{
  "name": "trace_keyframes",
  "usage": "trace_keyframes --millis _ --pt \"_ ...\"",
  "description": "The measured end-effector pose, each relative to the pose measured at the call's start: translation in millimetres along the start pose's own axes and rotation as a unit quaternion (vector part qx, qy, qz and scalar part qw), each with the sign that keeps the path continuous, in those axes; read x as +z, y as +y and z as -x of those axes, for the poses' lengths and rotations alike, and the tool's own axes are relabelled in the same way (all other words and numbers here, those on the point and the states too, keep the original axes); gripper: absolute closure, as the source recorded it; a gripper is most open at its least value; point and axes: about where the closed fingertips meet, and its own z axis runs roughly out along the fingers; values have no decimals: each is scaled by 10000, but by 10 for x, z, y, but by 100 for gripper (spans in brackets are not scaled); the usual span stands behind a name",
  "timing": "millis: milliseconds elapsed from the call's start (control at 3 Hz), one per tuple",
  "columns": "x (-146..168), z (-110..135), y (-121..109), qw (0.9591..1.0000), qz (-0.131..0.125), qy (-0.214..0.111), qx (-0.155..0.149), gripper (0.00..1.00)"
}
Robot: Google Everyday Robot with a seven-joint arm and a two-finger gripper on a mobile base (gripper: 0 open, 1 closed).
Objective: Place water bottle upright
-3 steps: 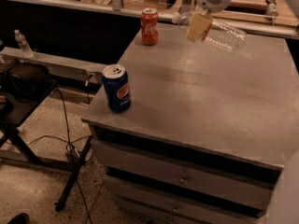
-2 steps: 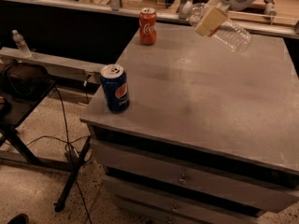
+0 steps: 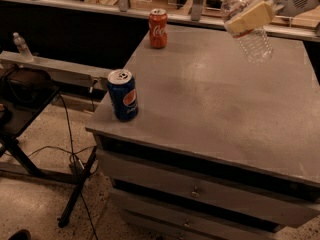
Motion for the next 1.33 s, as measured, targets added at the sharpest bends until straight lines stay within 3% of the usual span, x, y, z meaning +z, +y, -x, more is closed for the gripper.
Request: trace_keyframes --millis 333,667,1000,1333 --pt "-100 -1 53 9962 192 -810 264 100" --pt "-155 22 112 9873 233 -1524 391 100" --pt "-114 -7 234 9739 175 -2224 421 100" --pt "-9 -90 354 9660 115 -2549 422 100"
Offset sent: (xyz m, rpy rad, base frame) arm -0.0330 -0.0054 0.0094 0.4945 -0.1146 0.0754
